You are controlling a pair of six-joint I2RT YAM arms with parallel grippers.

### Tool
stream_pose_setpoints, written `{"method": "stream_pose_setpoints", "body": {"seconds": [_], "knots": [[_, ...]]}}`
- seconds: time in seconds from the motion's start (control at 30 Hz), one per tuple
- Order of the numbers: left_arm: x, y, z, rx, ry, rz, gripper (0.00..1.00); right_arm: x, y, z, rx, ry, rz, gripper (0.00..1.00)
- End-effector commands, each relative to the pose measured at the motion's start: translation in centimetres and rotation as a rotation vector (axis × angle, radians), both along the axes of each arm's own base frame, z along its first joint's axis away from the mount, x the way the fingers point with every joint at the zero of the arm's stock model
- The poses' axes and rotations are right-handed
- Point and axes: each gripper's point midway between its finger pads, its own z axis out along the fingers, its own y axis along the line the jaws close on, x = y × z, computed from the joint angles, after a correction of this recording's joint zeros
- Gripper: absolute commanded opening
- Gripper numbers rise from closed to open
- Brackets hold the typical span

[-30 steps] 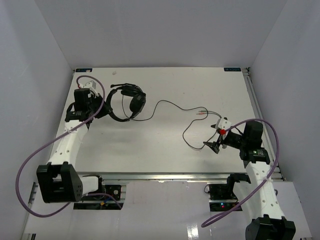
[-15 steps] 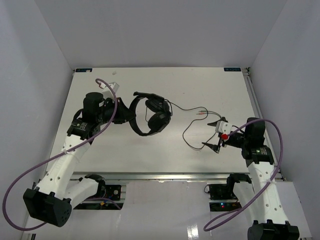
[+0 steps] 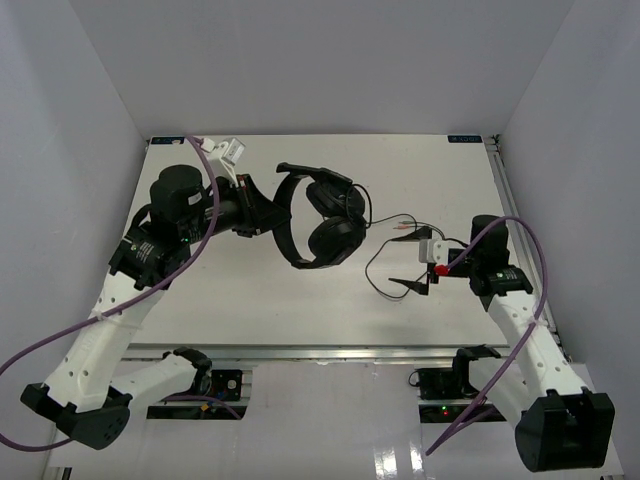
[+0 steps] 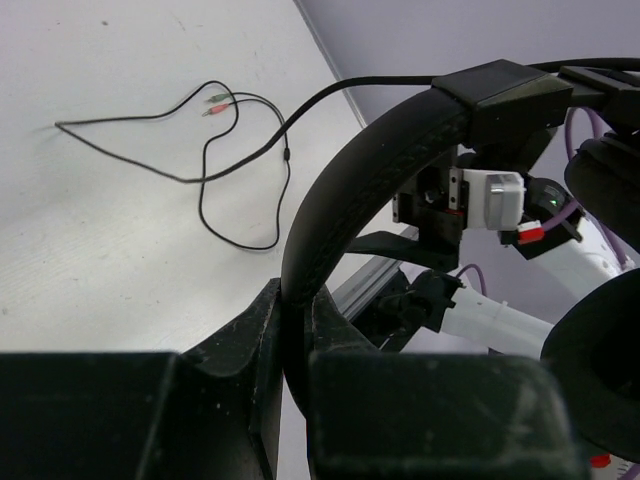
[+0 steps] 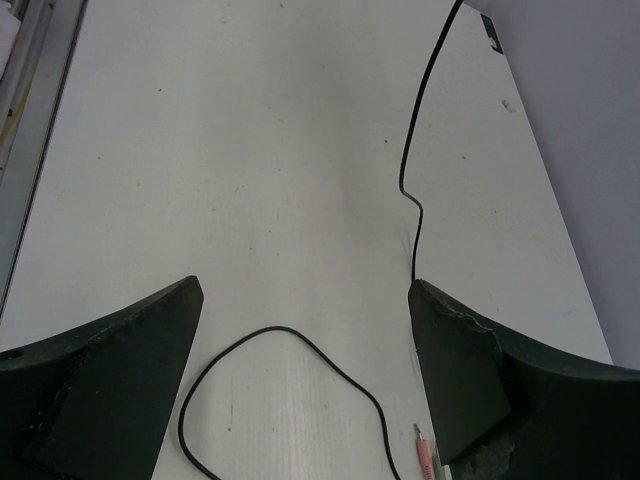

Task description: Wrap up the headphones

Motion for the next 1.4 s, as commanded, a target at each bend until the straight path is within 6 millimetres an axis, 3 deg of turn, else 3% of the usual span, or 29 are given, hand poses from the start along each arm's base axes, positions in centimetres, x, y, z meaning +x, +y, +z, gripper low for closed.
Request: {"method": "stream_pose_setpoints", "body": {"seconds": [0.0,0.1,0.17,0.27,0.3,0.33,0.4,0.53,0.73,0.83,0.9,0.93,0.97,1.07,1.17,1.37], "knots": [[-0.9,-0.6,2.6,-0.042,-0.004,-0.015,0.0,2.0,1.8,4.0,0.022,-0.097,0.051,0.9],[-0.9,-0.6,2.8,-0.034,0.002,-0.008,0.0,3.1,3.0,5.4,0.06,0.026,0.059,0.9],[-0.9,-0.5,3.2,-0.032,0.005,0.002,0.0,3.6,4.7,6.5,0.041,0.086,0.084,0.9],[-0.5,-0.5,3.9,-0.009,0.012,0.012,0.0,2.7,7.4,4.6,0.001,0.108,0.13,0.9],[-0.6,-0.4,3.9,0.003,0.024,0.014,0.0,2.0,8.9,4.9,0.019,0.052,0.171,0.9],[-0.6,-0.3,4.9,-0.001,0.01,0.016,0.0,1.4,9.4,3.6,0.019,0.072,0.182,0.9],[-0.9,0.0,6.1,-0.004,-0.003,0.019,0.0,0.8,10.6,2.7,0.029,0.064,0.207,0.9],[-1.4,0.2,7.0,-0.01,-0.004,0.016,0.0,1.0,12.3,2.6,0.052,0.074,0.248,0.9],[-2.0,0.1,7.9,-0.034,0.003,0.001,0.0,3.4,14.4,3.2,0.108,0.125,0.224,0.9],[-2.3,0.8,8.9,-0.024,-0.015,0.023,0.0,3.2,14.4,3.3,0.11,0.129,0.237,0.9],[-2.3,1.1,9.1,-0.014,-0.019,0.035,0.0,1.2,13.7,1.7,0.037,0.208,0.296,0.9],[-2.3,1.3,9.2,-0.012,-0.026,0.041,0.0,0.5,13.2,1.3,0.001,0.192,0.331,0.91],[-2.3,1.5,9.3,-0.009,-0.033,0.049,0.0,0.5,13.1,2.1,-0.019,0.054,0.386,0.92],[-2.1,1.5,8.9,0.002,-0.031,0.056,0.0,-2.1,11.3,0.7,-0.112,0.086,0.443,0.95],[-1.7,1.7,8.6,0.015,-0.035,0.07,0.0,-2.7,10.2,1.0,-0.144,0.056,0.394,0.99],[-1.8,1.8,8.6,0.017,-0.037,0.07,0.0,0.1,8.9,3.1,-0.122,0.011,0.103,0.98]]}}
